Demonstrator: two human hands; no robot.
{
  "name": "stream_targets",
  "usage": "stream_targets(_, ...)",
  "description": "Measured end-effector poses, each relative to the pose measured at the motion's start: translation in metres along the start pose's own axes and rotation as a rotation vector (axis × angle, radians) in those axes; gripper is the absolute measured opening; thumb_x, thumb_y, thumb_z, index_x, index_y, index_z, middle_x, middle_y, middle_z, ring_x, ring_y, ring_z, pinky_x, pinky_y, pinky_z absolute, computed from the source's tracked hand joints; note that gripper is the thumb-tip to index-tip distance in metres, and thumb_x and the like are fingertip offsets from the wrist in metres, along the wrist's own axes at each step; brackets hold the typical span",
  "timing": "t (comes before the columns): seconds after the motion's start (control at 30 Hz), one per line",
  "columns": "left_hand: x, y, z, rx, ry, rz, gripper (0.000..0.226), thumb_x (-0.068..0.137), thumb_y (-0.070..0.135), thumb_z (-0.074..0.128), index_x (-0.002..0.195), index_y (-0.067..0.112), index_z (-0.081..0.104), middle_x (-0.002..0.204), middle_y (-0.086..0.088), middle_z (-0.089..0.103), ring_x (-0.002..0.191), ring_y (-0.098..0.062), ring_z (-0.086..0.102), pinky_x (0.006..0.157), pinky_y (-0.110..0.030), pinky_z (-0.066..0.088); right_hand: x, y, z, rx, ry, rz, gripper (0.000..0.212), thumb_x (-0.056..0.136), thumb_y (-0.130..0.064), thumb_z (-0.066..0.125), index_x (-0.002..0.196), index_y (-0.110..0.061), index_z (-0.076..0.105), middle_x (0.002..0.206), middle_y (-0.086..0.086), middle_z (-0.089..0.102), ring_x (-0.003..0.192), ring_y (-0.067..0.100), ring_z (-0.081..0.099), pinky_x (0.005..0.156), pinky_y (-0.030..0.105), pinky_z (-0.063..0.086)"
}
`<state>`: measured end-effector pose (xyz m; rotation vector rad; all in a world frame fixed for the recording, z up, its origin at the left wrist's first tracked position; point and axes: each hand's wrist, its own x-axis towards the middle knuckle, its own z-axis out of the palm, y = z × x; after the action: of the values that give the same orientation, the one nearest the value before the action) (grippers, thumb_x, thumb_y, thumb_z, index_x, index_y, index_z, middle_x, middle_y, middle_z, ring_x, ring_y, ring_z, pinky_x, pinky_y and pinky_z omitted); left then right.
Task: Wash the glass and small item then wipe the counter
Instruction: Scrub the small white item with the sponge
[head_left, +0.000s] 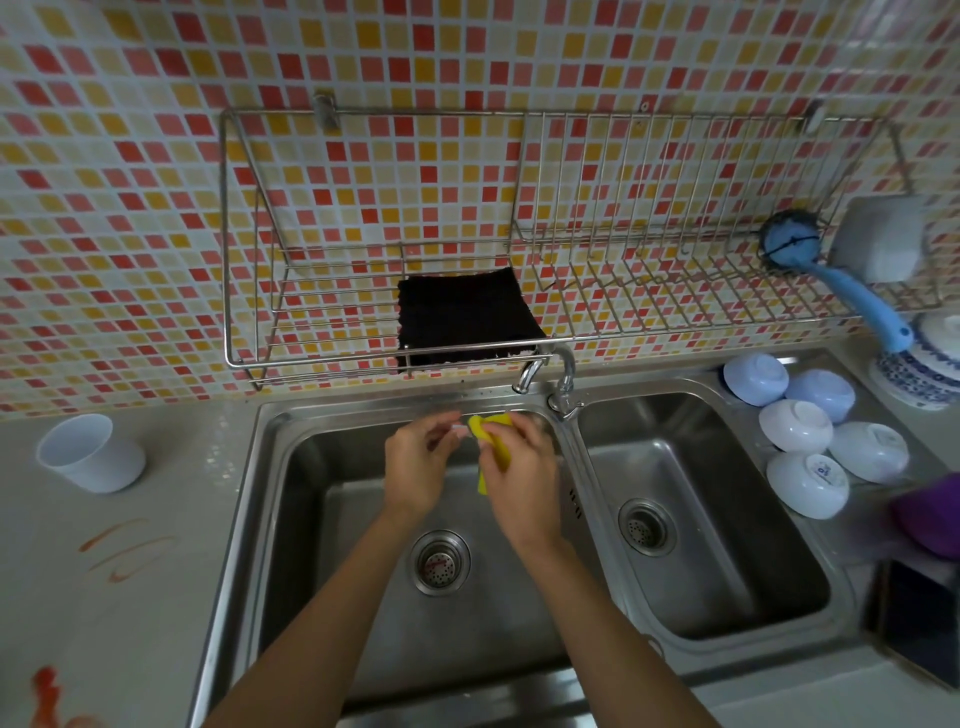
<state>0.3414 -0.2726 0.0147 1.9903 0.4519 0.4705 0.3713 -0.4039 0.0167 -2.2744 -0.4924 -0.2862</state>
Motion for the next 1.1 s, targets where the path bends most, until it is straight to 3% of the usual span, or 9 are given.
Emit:
stream_targets(0.17,-0.003,0.002,-0.007,-0.009,0.055,-0.035,0.023,0.089,0.014,0.067,0.11,0.009,0.071,0.091,0.003,0.072,0.082,-0.007,0.069,0.082,-0.021,0.055,0.004,0.013,-0.001,0.011,-0.041,0.107,0.022,0.091,-0.014,0.064,0.111,-0.016,0.071,0.113,0.002,0.067,0.1,0.015,0.062,0.091,0.015,0.041)
stream_targets(0.3,-0.006,0.002,-0.017,-0.072,0.113,-0.133,0.016,0.091,0.024,0.064,0.095,0.01,0.07,0.074,-0.001,0.07,0.071,-0.016,0.071,0.073,-0.032,0.06,0.001,0.017,-0.012,0.063,0.01,0.12,0.019,0.087,-0.008,0.067,0.105,-0.011,0.074,0.101,0.003,0.072,0.089,0.016,0.066,0.078,0.008,0.038)
stream_targets(0.37,-0.009,0.006,-0.023,-0.078,0.123,-0.178,0.019,0.092,0.026,0.062,0.094,0.007,0.068,0.07,-0.003,0.069,0.07,-0.02,0.071,0.068,-0.029,0.06,-0.003,0.013,-0.017,0.151,0.028,0.171,0.018,0.088,-0.009,0.067,0.105,-0.011,0.074,0.1,0.003,0.073,0.089,0.016,0.067,0.077,0.013,0.041)
stream_targets(0.5,-0.017,0.008,-0.035,-0.041,0.128,-0.181,0.016,0.091,0.029,0.062,0.09,0.013,0.065,0.074,-0.004,0.069,0.072,-0.019,0.069,0.074,-0.033,0.058,-0.009,-0.013,-0.031,0.399,0.098,0.262,0.016,0.088,-0.018,0.068,0.103,-0.015,0.074,0.096,-0.003,0.073,0.09,0.01,0.066,0.082,0.024,0.051)
stream_targets(0.67,-0.025,0.017,-0.055,0.008,0.146,-0.166,0.01,0.09,0.028,0.064,0.082,0.022,0.061,0.075,0.005,0.067,0.073,-0.008,0.064,0.073,-0.027,0.052,0.012,-0.079,-0.052,0.56,0.148,0.102,0.014,0.088,-0.021,0.068,0.101,-0.017,0.072,0.095,-0.009,0.069,0.087,-0.004,0.062,0.074,0.009,0.048)
stream_targets(0.87,-0.027,0.028,-0.078,0.032,0.114,-0.137,0.009,0.091,0.027,0.063,0.088,0.019,0.064,0.075,0.009,0.067,0.072,-0.005,0.063,0.061,-0.012,0.04,0.068,-0.14,-0.036,0.49,0.122,-0.07,0.011,0.087,-0.02,0.07,0.095,-0.013,0.071,0.097,-0.002,0.065,0.087,0.007,0.062,0.077,0.018,0.051)
stream_targets(0.97,-0.025,0.028,-0.083,0.038,0.119,-0.123,0.009,0.091,0.026,0.063,0.086,0.019,0.064,0.074,0.006,0.067,0.072,-0.007,0.063,0.062,-0.014,0.041,0.091,-0.157,-0.018,0.407,0.069,-0.125,0.007,0.086,-0.017,0.071,0.09,-0.012,0.071,0.092,0.0,0.067,0.083,0.01,0.062,0.077,0.021,0.052)
stream_targets(1.1,-0.022,0.022,-0.084,0.004,0.107,-0.132,0.007,0.09,0.025,0.065,0.087,0.018,0.065,0.074,0.004,0.068,0.073,-0.011,0.065,0.071,-0.024,0.051,0.12,-0.176,0.006,0.262,-0.065,-0.163,0.005,0.087,-0.014,0.069,0.082,-0.014,0.067,0.084,-0.003,0.063,0.071,0.004,0.055,0.063,0.013,0.042)
